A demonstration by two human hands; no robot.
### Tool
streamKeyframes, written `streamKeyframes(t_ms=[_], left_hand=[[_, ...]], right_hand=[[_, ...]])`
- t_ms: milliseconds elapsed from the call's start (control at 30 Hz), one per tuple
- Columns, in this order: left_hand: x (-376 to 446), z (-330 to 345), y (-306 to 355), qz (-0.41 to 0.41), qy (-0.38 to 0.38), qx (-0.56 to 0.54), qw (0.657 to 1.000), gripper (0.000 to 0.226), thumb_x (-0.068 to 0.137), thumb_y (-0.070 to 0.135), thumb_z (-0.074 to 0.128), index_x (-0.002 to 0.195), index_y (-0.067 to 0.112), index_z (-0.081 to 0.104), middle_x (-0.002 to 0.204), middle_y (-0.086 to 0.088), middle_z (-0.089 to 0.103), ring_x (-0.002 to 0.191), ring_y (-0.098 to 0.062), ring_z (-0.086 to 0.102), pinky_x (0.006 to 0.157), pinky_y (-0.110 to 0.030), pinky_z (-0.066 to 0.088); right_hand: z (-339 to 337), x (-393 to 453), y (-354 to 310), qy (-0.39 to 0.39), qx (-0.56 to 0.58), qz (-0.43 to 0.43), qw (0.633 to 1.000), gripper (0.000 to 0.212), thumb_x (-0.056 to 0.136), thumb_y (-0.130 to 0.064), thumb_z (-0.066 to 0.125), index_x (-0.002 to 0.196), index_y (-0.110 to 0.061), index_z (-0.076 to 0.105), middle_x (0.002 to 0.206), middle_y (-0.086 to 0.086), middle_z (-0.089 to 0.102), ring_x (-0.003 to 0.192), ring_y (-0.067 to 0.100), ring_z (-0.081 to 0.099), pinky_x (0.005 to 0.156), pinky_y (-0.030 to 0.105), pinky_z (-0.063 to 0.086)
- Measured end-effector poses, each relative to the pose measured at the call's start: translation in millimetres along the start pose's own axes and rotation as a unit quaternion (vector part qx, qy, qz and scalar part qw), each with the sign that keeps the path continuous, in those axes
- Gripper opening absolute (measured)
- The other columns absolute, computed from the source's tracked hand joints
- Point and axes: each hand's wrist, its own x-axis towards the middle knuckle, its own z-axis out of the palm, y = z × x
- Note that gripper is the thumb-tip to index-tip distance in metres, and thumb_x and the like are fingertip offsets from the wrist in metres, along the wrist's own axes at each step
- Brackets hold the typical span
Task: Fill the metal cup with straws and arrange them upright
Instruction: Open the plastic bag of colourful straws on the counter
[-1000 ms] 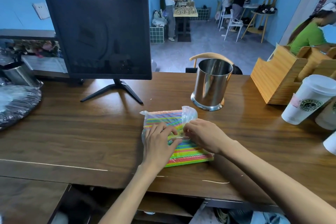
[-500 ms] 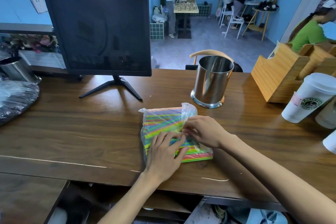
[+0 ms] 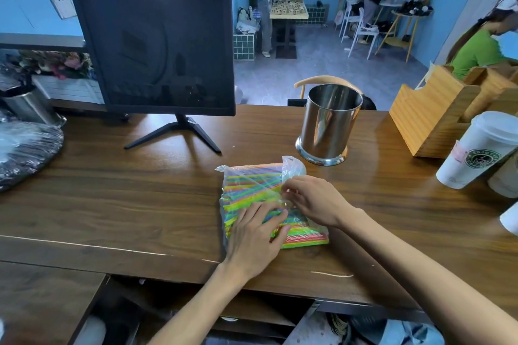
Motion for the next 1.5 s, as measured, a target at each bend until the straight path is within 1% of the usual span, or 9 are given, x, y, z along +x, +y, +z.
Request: streamKeyframes(t_ms=[200, 467, 700, 833, 1000, 1100, 1233, 1400, 1500], left_hand=[[-3.8, 2.9, -2.0, -0.009, -0.01, -0.006, 1.0, 0.036, 0.099, 0.048, 0.053, 0.122, 0.028, 0.072, 0.117, 0.013, 0.068, 0.108, -0.008, 0.061, 0.088, -0.027, 0.049], [-3.3, 3.0, -0.8, 0.007, 0.005, 0.013, 1.0, 0.033, 0.097, 0.046, 0.054, 0.118, 0.028, 0.073, 0.112, 0.013, 0.069, 0.103, -0.009, 0.059, 0.082, -0.027, 0.049], [-4.3, 4.0, -0.3, 0.002, 0.006, 0.002, 1.0, 0.03, 0.096, 0.045, 0.056, 0.114, 0.027, 0.073, 0.11, 0.012, 0.068, 0.102, -0.009, 0.059, 0.084, -0.029, 0.051], [-3.7, 3.7, -0.5, -0.03, -0.007, -0.017, 0.999, 0.029, 0.095, 0.048, 0.057, 0.116, 0.033, 0.07, 0.125, 0.011, 0.061, 0.118, -0.01, 0.054, 0.099, -0.029, 0.046], [-3.9, 4.0, 0.3, -0.032, -0.023, 0.004, 0.999, 0.033, 0.096, 0.051, 0.052, 0.12, 0.035, 0.067, 0.134, 0.005, 0.062, 0.133, -0.016, 0.051, 0.112, -0.035, 0.038], [-3.3, 3.8, 0.3, -0.037, -0.035, 0.0, 0.999, 0.034, 0.098, 0.053, 0.049, 0.123, 0.036, 0.065, 0.14, 0.009, 0.059, 0.136, -0.014, 0.047, 0.114, -0.033, 0.032], [-3.7, 4.8, -0.3, -0.037, -0.041, -0.006, 0.998, 0.032, 0.098, 0.053, 0.049, 0.123, 0.039, 0.063, 0.139, 0.014, 0.058, 0.136, -0.013, 0.047, 0.112, -0.035, 0.036], [-4.1, 3.9, -1.0, -0.043, -0.037, -0.015, 0.998, 0.032, 0.097, 0.055, 0.05, 0.12, 0.038, 0.064, 0.135, 0.014, 0.06, 0.133, -0.013, 0.05, 0.11, -0.036, 0.041], [-3.7, 2.0, -1.8, -0.048, -0.028, -0.031, 0.998, 0.031, 0.095, 0.054, 0.053, 0.119, 0.038, 0.064, 0.13, 0.014, 0.06, 0.129, -0.011, 0.051, 0.107, -0.034, 0.043]], right_hand=[[-4.0, 7.4, -0.4, -0.043, -0.009, -0.033, 0.998, 0.018, 0.098, -0.033, 0.061, 0.106, -0.022, 0.073, 0.102, -0.003, 0.067, 0.096, 0.02, 0.061, 0.078, 0.042, 0.05], [-1.5, 13.1, 3.3, -0.013, 0.031, -0.009, 0.999, 0.02, 0.095, -0.038, 0.065, 0.1, -0.023, 0.077, 0.097, -0.01, 0.073, 0.084, 0.01, 0.064, 0.073, 0.029, 0.047], [-3.1, 17.1, 11.2, 0.053, 0.094, 0.057, 0.993, 0.01, 0.098, -0.033, 0.063, 0.097, -0.025, 0.07, 0.086, -0.016, 0.069, 0.077, 0.008, 0.065, 0.077, 0.039, 0.055], [0.4, 17.0, 7.5, 0.025, 0.126, 0.07, 0.989, 0.013, 0.1, -0.035, 0.058, 0.106, -0.027, 0.066, 0.089, -0.015, 0.068, 0.077, 0.008, 0.065, 0.08, 0.038, 0.054], [1.5, 17.2, 4.6, -0.011, 0.085, 0.018, 0.996, 0.035, 0.089, -0.057, 0.067, 0.108, -0.027, 0.07, 0.093, -0.014, 0.064, 0.08, 0.008, 0.062, 0.073, 0.027, 0.049], [9.0, 17.1, 7.9, 0.053, 0.113, 0.029, 0.992, 0.017, 0.092, -0.039, 0.071, 0.092, -0.022, 0.073, 0.087, -0.012, 0.065, 0.075, 0.01, 0.061, 0.071, 0.03, 0.052], [7.8, 14.3, 12.8, 0.176, 0.228, 0.142, 0.947, 0.013, 0.097, -0.027, 0.066, 0.085, -0.022, 0.064, 0.076, -0.007, 0.067, 0.063, 0.006, 0.061, 0.064, 0.022, 0.05], [-6.8, -8.0, 32.0, 0.28, 0.442, 0.285, 0.803, 0.011, 0.103, -0.01, 0.054, 0.099, -0.008, 0.064, 0.07, 0.004, 0.063, 0.057, 0.015, 0.059, 0.056, 0.03, 0.053], [-2.8, -32.3, 45.6, 0.322, 0.458, 0.343, 0.754, 0.015, 0.103, -0.007, 0.051, 0.111, -0.008, 0.064, 0.075, 0.008, 0.065, 0.061, 0.018, 0.062, 0.061, 0.032, 0.057]])
